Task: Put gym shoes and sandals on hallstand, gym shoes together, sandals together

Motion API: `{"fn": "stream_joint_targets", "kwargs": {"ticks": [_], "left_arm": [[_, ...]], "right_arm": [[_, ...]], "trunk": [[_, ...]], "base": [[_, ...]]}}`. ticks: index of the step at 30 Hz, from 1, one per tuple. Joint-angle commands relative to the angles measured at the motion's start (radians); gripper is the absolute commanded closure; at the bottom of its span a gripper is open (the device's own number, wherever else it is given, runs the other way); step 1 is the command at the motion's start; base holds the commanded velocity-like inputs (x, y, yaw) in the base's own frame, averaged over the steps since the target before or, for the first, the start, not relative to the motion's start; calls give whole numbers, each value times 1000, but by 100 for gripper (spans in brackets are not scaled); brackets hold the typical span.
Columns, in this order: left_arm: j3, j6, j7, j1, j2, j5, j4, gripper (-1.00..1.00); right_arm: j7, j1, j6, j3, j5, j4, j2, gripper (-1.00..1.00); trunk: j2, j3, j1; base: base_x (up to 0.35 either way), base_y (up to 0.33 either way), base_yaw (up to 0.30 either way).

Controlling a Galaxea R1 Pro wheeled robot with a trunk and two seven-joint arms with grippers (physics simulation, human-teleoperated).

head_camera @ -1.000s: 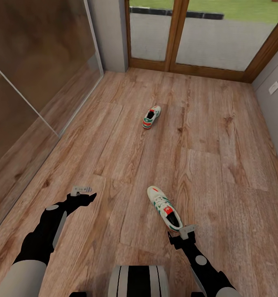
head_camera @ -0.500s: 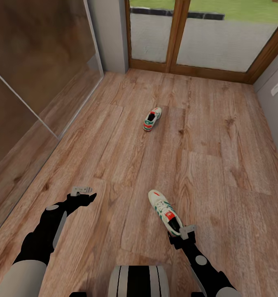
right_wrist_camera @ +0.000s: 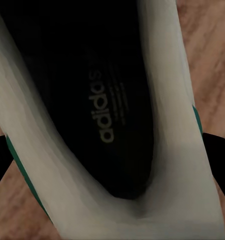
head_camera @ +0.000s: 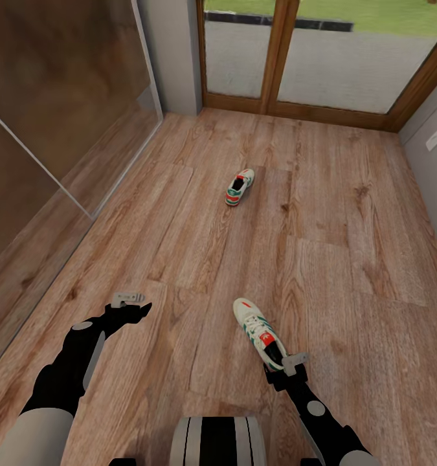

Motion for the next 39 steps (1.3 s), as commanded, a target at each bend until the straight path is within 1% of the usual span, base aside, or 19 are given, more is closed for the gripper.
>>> {"fn": "stream_joint_targets", "kwargs": {"ticks": [1,23,29,36,37,39], "left_arm": [[3,3,-9,0,0,-10,-1,-100],[3,1,-9,3,1,-11,-3,-100],[4,0,-9,10,2,-12,-2,-100],[9,-11,-6,55,6,-15,-1,-100],[10,-35,-2,81,9,-17,-1,-100],[10,-62,0,98,10,-18,2,-100]], "right_arm": [[5,0,-4,-8,6,0,1,100],[5,0,-5,-8,6,0,1,100],[3,0,-4,-10,6,0,1,100],[1,0,-4,-10,5,0,1,100],[0,0,-5,-9,5,0,1,100],[0,0,-6,-9,5,0,1,100]], "trunk": [[0,-1,0],[0,-1,0],[1,23,-3],[3,50,-6],[3,54,-6],[4,61,-7]], "base": [[0,0,0],[0,0,0],[0,0,0],[0,0,0],[0,0,0],[0,0,0]]}}
